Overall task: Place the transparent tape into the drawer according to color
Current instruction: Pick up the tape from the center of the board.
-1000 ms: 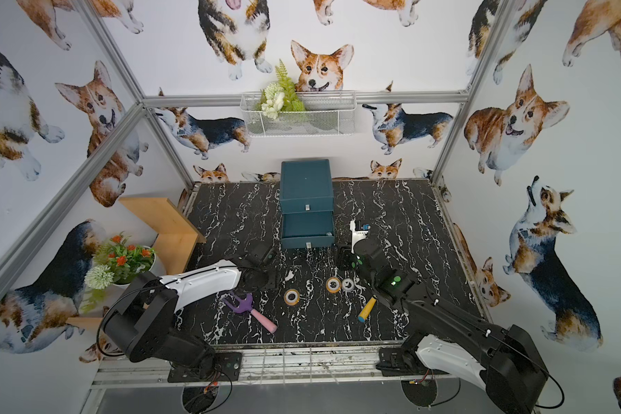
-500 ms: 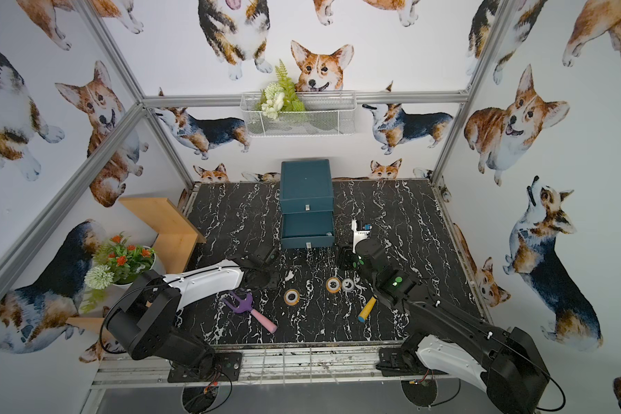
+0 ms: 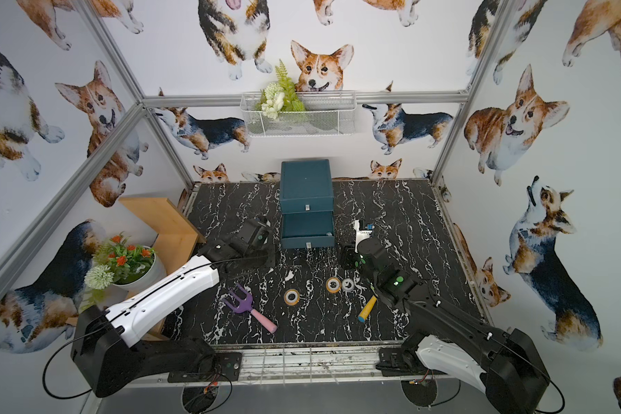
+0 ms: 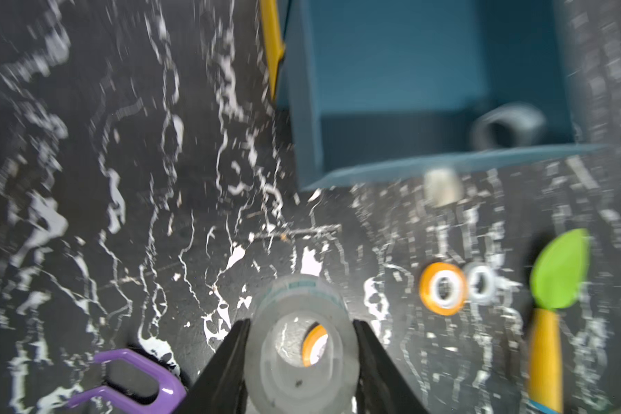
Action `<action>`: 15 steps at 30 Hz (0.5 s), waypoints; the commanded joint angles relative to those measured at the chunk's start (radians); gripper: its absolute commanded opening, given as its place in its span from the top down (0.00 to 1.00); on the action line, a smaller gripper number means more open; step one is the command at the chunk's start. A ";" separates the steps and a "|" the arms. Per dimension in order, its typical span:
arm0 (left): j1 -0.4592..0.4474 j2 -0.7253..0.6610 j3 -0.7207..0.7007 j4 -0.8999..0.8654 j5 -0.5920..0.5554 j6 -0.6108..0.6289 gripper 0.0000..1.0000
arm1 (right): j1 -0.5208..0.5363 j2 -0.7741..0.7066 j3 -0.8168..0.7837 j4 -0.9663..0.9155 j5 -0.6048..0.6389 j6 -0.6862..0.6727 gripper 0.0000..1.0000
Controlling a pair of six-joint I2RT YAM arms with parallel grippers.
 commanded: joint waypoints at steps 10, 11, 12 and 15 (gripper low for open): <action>0.002 0.338 0.407 0.033 -0.018 0.111 0.62 | -0.006 -0.007 -0.005 0.026 -0.002 0.009 0.38; 0.002 0.376 0.431 0.043 -0.013 0.117 0.62 | -0.006 -0.012 -0.006 0.022 -0.002 0.011 0.38; 0.003 0.416 0.452 0.043 -0.008 0.119 0.62 | -0.007 -0.016 -0.006 0.018 0.000 0.011 0.38; 0.003 0.496 0.498 0.032 -0.014 0.140 0.62 | -0.007 -0.033 -0.008 0.008 0.006 0.012 0.38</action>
